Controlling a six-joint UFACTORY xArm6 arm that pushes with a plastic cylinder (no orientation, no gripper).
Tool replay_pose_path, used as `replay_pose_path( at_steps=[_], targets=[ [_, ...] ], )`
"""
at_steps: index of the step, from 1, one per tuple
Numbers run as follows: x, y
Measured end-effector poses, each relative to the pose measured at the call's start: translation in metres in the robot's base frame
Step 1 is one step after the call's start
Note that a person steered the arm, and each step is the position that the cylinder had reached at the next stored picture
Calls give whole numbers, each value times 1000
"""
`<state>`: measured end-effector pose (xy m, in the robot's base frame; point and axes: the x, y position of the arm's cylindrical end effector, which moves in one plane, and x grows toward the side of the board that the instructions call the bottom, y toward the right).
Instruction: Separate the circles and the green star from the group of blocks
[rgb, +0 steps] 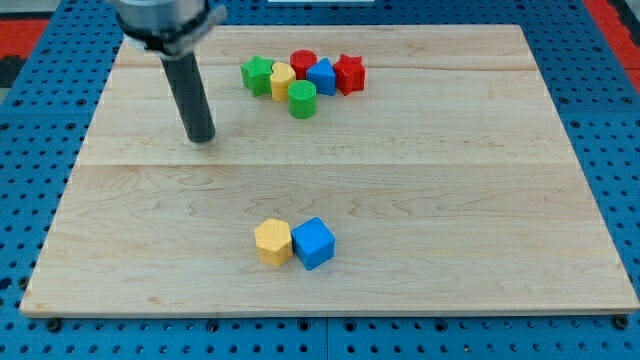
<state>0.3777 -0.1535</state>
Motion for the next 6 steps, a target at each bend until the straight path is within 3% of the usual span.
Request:
replay_pose_path(
  at_steps=[1,2,3,5,6],
  targets=[
    [-49,24],
    [-61,100],
    [-50,173],
    [-14,183],
    [25,175]
  ],
)
